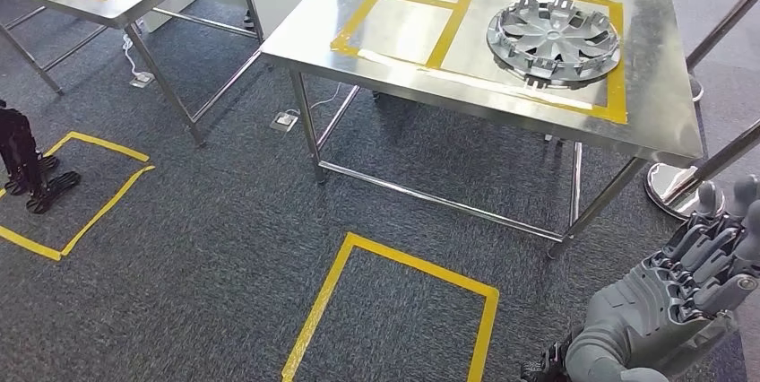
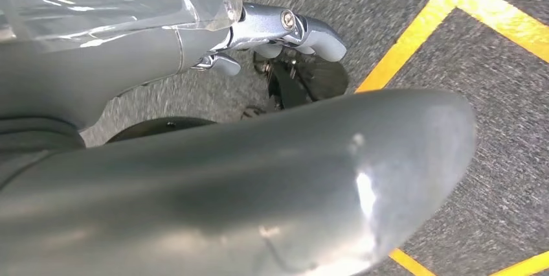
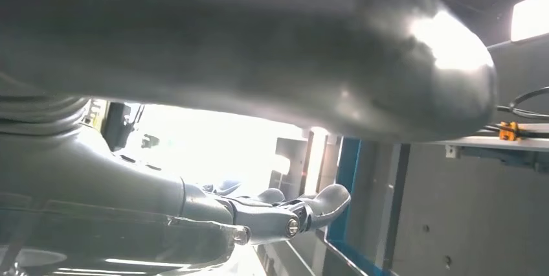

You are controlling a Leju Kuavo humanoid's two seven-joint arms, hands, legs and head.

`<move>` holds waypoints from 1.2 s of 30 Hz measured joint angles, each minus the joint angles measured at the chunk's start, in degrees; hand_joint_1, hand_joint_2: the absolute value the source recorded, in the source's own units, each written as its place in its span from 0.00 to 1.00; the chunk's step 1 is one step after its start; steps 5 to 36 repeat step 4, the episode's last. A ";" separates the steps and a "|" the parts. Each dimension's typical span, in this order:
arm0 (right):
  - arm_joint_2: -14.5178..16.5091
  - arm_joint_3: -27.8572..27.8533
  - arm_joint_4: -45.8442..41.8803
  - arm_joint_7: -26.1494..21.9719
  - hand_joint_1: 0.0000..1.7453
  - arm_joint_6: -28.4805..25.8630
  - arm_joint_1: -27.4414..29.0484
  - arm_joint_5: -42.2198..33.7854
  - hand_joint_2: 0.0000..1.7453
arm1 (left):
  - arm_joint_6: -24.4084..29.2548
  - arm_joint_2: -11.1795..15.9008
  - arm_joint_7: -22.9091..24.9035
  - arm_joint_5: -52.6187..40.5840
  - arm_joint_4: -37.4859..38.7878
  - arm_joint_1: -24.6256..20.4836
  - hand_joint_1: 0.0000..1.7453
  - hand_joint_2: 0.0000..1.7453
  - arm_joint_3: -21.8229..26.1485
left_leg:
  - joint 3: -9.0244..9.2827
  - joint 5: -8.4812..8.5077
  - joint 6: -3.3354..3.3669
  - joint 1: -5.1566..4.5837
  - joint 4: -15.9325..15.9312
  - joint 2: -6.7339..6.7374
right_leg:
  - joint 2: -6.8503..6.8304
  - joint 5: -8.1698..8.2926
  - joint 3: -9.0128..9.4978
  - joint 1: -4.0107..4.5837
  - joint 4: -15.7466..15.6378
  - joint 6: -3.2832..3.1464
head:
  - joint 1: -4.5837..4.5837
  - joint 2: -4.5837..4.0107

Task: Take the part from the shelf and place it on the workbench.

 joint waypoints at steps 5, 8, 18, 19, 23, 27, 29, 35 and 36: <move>0.09 0.18 -0.03 0.00 0.00 0.01 -0.36 -0.26 0.00 | 0.04 0.03 0.01 0.04 0.00 0.12 0.00 0.00 0.01 | -0.78 -0.28 -1.21 0.22 0.58 0.45 | -2.02 0.43 0.39 0.07 -0.51 -1.02 | -0.11 0.00; 0.09 0.18 -0.03 0.00 0.00 0.01 -0.36 -0.26 0.00 | 0.04 0.03 0.01 0.04 0.00 0.12 0.00 0.00 0.01 | -0.78 -0.28 -1.21 0.22 0.58 0.45 | -2.02 0.43 0.39 0.07 -0.51 -1.02 | -0.11 0.00; 0.09 0.18 -0.03 0.00 0.00 0.01 -0.36 -0.26 0.00 | 0.04 0.03 0.01 0.04 0.00 0.12 0.00 0.00 0.01 | -0.78 -0.28 -1.21 0.22 0.58 0.45 | -2.02 0.43 0.39 0.07 -0.51 -1.02 | -0.11 0.00; 0.09 0.18 -0.03 0.00 0.00 0.01 -0.36 -0.26 0.00 | 0.04 0.03 0.01 0.04 0.00 0.12 0.00 0.00 0.01 | -0.78 -0.28 -1.21 0.22 0.58 0.45 | -2.02 0.43 0.39 0.07 -0.51 -1.02 | -0.11 0.00; 0.09 0.18 -0.03 0.00 0.00 0.01 -0.36 -0.26 0.00 | 0.04 0.03 0.01 0.04 0.00 0.12 0.00 0.00 0.01 | -0.78 -0.28 -1.21 0.22 0.58 0.45 | -2.02 0.43 0.39 0.07 -0.51 -1.02 | -0.11 0.00; 0.09 0.18 -0.03 0.00 0.00 0.01 -0.36 -0.26 0.00 | 0.04 0.03 0.01 0.04 0.00 0.12 0.00 0.00 0.01 | -0.78 -0.28 -1.21 0.22 0.58 0.45 | -2.02 0.43 0.39 0.07 -0.51 -1.02 | -0.11 0.00; 0.09 0.18 -0.03 0.00 0.00 0.01 -0.36 -0.26 0.00 | 0.04 0.03 0.01 0.04 0.00 0.12 0.00 0.00 0.01 | -0.78 -0.28 -1.21 0.22 0.58 0.45 | -2.02 0.43 0.39 0.07 -0.51 -1.02 | -0.11 0.00; 0.09 0.18 -0.03 0.00 0.00 0.01 -0.36 -0.26 0.00 | 0.04 0.03 0.01 0.04 0.00 0.12 0.00 0.00 0.01 | -0.78 -0.28 -1.21 0.22 0.58 0.45 | -2.02 0.43 0.39 0.07 -0.51 -1.02 | -0.11 0.00; 0.09 0.18 -0.03 0.00 0.00 0.01 -0.36 -0.26 0.00 | 0.04 0.03 0.01 0.04 0.00 0.12 0.00 0.00 0.01 | -0.78 -0.28 -1.21 0.22 0.58 0.45 | -2.02 0.43 0.39 0.07 -0.51 -1.02 | -0.11 0.00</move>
